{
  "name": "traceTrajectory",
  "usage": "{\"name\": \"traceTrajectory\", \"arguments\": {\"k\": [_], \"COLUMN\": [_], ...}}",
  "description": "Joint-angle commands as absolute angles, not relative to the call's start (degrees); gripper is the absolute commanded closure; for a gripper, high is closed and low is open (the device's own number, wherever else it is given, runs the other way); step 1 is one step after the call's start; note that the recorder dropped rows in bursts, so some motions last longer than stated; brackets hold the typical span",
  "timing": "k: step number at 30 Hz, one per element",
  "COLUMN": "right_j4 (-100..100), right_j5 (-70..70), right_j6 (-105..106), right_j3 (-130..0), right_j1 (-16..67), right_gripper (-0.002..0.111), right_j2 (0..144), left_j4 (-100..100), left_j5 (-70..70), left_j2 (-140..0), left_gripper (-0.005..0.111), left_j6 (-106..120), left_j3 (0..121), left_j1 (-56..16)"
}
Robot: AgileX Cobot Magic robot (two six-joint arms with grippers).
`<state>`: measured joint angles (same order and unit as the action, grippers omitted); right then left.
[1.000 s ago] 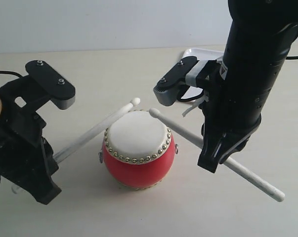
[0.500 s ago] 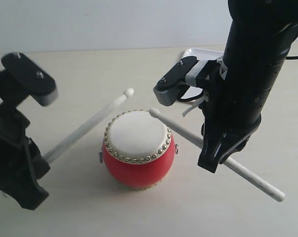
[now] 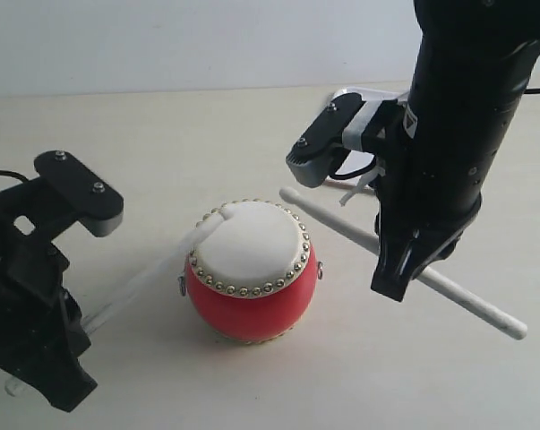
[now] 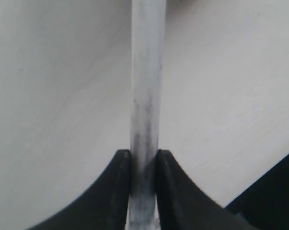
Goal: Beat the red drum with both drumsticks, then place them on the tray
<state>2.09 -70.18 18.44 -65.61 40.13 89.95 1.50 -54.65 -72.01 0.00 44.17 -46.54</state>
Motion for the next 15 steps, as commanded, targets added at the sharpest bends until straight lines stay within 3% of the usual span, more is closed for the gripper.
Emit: {"name": "traceTrajectory", "arguments": {"k": [1, 15], "right_j4": [3.4, 0.0], "right_j5": [-70.0, -70.0], "right_j6": [17.8, 17.4], "right_j3": [-69.5, -73.5], "right_j1": [40.3, 40.3], "right_gripper": [0.108, 0.108], "right_j2": [89.9, 93.1], "left_j4": [1.3, 3.3], "left_j5": [-53.7, -55.2], "left_j2": [-67.1, -63.4], "left_gripper": [0.107, 0.107], "left_j6": [-0.7, -5.4], "left_j3": [44.2, 44.2], "left_j1": [-46.8, -46.8]}}
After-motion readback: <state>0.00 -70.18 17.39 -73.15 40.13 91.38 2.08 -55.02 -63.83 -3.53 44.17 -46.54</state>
